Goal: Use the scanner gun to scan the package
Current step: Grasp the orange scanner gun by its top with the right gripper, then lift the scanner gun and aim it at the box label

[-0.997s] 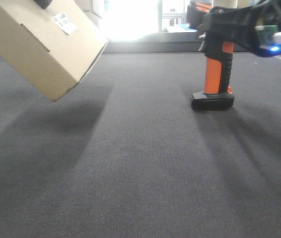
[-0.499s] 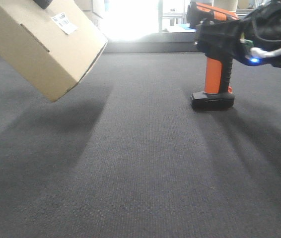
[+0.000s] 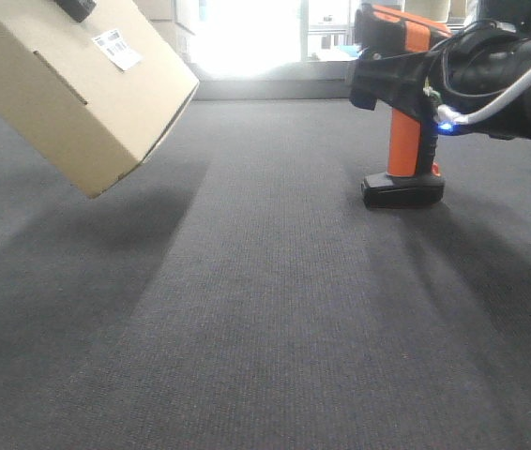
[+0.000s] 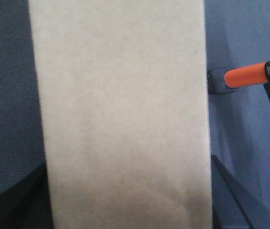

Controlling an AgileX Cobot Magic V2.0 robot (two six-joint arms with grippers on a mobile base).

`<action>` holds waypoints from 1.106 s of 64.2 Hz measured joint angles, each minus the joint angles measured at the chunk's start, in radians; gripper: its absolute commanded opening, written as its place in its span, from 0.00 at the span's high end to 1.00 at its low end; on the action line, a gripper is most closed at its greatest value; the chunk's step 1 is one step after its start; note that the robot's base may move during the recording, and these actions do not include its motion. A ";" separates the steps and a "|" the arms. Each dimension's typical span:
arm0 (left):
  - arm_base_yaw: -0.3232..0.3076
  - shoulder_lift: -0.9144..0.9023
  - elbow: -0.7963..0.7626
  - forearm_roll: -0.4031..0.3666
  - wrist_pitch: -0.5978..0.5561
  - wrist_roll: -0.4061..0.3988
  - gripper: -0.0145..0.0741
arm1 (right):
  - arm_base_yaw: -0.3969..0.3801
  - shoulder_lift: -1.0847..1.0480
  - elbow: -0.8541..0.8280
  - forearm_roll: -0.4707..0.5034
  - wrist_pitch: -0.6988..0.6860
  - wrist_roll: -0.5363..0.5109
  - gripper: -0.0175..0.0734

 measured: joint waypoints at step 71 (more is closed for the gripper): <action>0.000 0.000 0.000 0.010 -0.001 0.000 0.96 | 0.000 0.091 -0.069 0.074 -0.108 -0.034 0.19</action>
